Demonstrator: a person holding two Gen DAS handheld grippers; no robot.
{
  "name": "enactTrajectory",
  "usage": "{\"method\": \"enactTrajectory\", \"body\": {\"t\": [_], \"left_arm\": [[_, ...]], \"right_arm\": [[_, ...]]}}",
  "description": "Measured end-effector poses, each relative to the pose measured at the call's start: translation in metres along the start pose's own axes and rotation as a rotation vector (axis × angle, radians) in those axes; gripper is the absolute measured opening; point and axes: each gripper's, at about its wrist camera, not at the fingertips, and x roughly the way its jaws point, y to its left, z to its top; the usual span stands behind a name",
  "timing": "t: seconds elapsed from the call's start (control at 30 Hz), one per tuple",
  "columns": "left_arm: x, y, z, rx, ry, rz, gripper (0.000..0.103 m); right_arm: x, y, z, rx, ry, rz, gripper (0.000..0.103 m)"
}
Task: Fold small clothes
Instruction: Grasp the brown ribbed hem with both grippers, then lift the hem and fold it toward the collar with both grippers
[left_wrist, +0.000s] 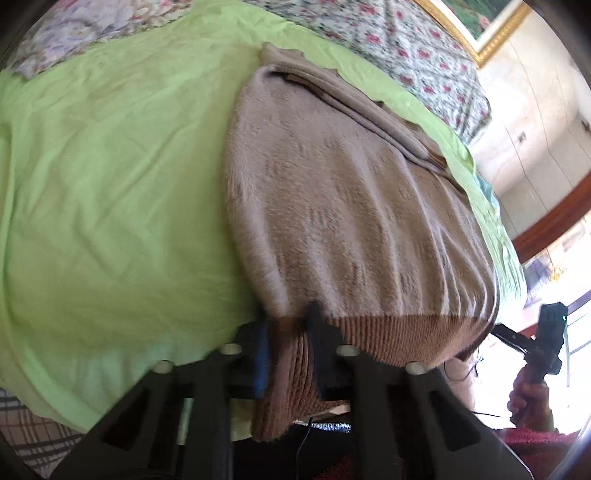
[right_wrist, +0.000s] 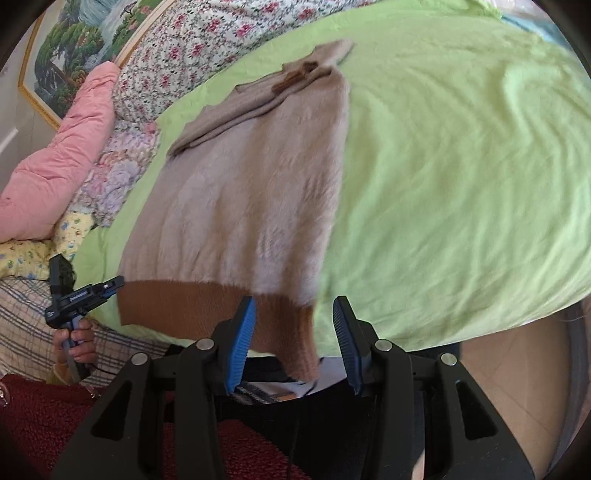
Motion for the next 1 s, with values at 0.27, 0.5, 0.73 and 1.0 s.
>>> {"method": "enactTrajectory", "body": {"t": [0.27,0.5,0.73,1.0], "left_arm": [[0.001,0.016,0.001,-0.016,0.050,-0.020,0.016],[0.007,0.009,0.003,0.012,0.046,-0.055,0.007],[-0.015,-0.002,0.007,0.063,-0.046,-0.110,0.006],[-0.051,-0.006,0.037,0.030,-0.212,-0.222,0.006]], "right_arm": [[0.020,0.005,-0.007,-0.065,0.022,0.062,0.044],[0.028,0.000,-0.005,-0.047,0.039,0.088,0.026],[0.007,0.012,0.002,-0.068,-0.008,0.204,0.011],[-0.032,0.021,0.036,-0.019,-0.182,0.353,0.008]]}}
